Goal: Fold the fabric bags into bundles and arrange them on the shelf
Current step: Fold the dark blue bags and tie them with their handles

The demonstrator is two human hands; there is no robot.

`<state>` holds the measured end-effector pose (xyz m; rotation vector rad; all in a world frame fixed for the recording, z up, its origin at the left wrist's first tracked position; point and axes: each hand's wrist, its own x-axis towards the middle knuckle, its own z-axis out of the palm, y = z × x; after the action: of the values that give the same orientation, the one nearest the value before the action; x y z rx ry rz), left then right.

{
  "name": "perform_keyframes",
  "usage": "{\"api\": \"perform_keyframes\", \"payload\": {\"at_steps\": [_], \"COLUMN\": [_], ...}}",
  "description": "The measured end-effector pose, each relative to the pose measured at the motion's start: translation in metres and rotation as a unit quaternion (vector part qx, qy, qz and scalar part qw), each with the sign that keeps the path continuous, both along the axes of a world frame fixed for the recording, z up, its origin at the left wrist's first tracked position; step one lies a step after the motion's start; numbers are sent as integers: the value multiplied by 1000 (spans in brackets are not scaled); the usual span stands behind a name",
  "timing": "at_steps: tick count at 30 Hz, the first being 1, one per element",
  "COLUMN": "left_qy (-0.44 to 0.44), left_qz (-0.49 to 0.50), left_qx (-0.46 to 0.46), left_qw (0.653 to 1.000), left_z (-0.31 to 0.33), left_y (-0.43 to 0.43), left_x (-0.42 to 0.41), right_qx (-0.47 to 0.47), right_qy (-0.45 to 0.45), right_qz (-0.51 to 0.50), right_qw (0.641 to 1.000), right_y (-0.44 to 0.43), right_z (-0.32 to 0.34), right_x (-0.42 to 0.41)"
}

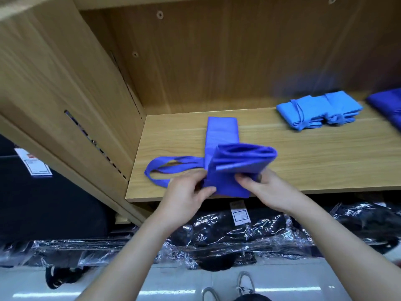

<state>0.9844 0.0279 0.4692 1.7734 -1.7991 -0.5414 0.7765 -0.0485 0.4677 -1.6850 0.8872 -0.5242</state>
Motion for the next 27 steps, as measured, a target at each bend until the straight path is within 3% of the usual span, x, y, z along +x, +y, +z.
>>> {"api": "perform_keyframes", "payload": {"at_steps": [6,11,18,22,27], "left_qy": [7,46,-44,-100,-265], "left_qz": [84,170,193,194,137], "left_qx": [16,51,56,14,-61], "left_qw": [996,983,979,976,953], "left_z": [-4,-4,-1,-4,-17], "left_y": [-10,-18,-14,-4,-3], "left_x": [-24,-33,-38,-39,-34], "right_qx": [-30,-212,-266,-257,-252], "right_qy": [-20,162,313,352,403], "right_qz": [-161,-148,-114,-99,-86], "right_qw": [986,952,904,894,876], "right_y": [2,6,5,-3,-6], "right_z": [-12,-17,-14,-11,-6], "right_x": [10,20,34,42,48]}}
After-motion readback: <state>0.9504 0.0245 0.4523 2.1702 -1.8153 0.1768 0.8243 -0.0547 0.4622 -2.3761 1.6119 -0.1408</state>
